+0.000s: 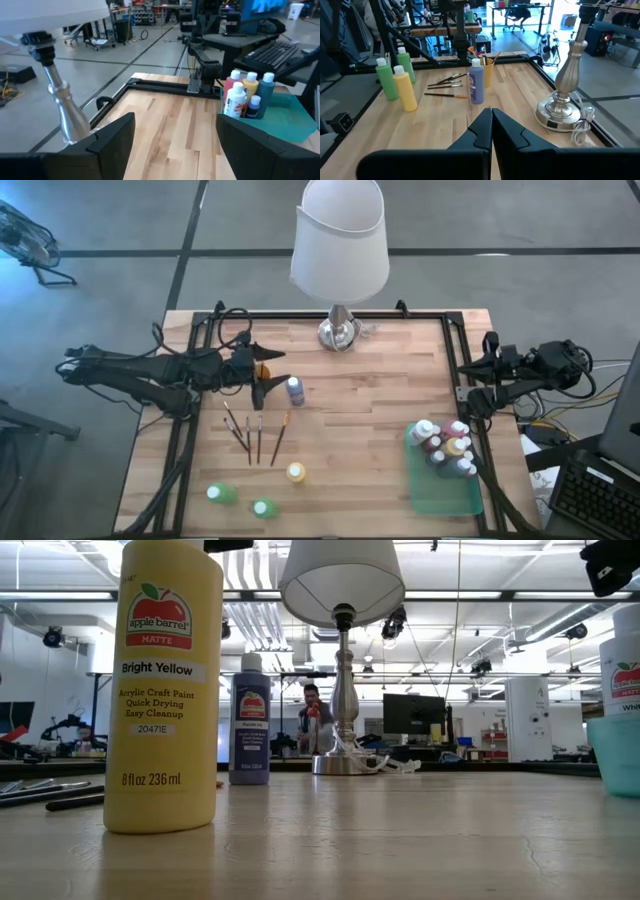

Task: Pick & Place Paint Supplies
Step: Put the gold paint brush into the yellow cup

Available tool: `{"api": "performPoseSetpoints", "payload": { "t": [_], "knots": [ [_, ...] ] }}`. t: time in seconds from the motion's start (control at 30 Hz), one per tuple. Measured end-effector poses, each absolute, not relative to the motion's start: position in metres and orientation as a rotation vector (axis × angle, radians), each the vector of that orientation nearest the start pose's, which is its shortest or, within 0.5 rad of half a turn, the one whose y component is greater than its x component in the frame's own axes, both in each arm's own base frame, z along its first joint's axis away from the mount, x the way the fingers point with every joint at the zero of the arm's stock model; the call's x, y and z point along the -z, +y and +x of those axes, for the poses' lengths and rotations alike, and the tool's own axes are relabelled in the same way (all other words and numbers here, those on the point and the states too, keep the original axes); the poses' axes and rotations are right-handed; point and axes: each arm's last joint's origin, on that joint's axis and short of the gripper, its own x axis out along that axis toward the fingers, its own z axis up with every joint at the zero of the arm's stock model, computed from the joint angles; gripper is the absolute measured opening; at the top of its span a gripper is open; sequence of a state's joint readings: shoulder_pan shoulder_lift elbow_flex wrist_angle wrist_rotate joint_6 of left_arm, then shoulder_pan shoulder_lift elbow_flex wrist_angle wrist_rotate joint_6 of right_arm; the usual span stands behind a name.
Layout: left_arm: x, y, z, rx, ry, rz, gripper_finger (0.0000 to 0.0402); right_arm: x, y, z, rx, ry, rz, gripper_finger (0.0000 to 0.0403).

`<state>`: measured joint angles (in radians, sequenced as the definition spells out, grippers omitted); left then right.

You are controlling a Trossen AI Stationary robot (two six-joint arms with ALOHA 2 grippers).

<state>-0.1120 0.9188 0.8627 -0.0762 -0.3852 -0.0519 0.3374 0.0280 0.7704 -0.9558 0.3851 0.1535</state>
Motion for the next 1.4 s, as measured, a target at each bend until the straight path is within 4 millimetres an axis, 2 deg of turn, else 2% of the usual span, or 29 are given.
{"api": "performPoseSetpoints", "payload": {
  "t": [0.23, 0.37, 0.53, 0.7, 0.93, 1.07, 1.17, 1.4],
  "knots": [
    [-0.351, -0.010, 0.199, -0.314, 0.137, -0.021, 0.0284, -0.301, -0.014, -0.007, 0.063, 0.195, 0.077, 0.0009],
    [-0.367, -0.009, 0.190, -0.370, 0.230, -0.142, 0.0283, -0.301, -0.014, -0.007, 0.063, 0.195, 0.077, 0.0009],
    [-0.381, -0.006, 0.185, -0.525, 0.382, -0.285, 0.0271, -0.301, -0.014, -0.007, 0.063, 0.195, 0.078, 0.0009],
    [-0.399, -0.009, 0.202, -0.581, 0.487, -0.380, 0.0262, -0.301, -0.014, -0.008, 0.063, 0.194, 0.078, 0.0009],
    [-0.425, -0.012, 0.225, -0.681, 0.550, -0.598, 0.0261, -0.301, -0.014, -0.008, 0.063, 0.194, 0.078, 0.0009],
    [-0.435, -0.013, 0.232, -0.723, 0.624, -0.627, 0.0261, -0.301, -0.014, -0.008, 0.063, 0.194, 0.078, 0.0009],
    [-0.431, -0.017, 0.242, -0.759, 0.689, -0.610, 0.0261, -0.301, -0.014, -0.008, 0.063, 0.194, 0.078, 0.0009],
    [-0.401, -0.022, 0.270, -0.840, 0.808, -0.583, 0.0261, -0.301, -0.014, -0.008, 0.063, 0.194, 0.078, 0.0009]
  ]
}}
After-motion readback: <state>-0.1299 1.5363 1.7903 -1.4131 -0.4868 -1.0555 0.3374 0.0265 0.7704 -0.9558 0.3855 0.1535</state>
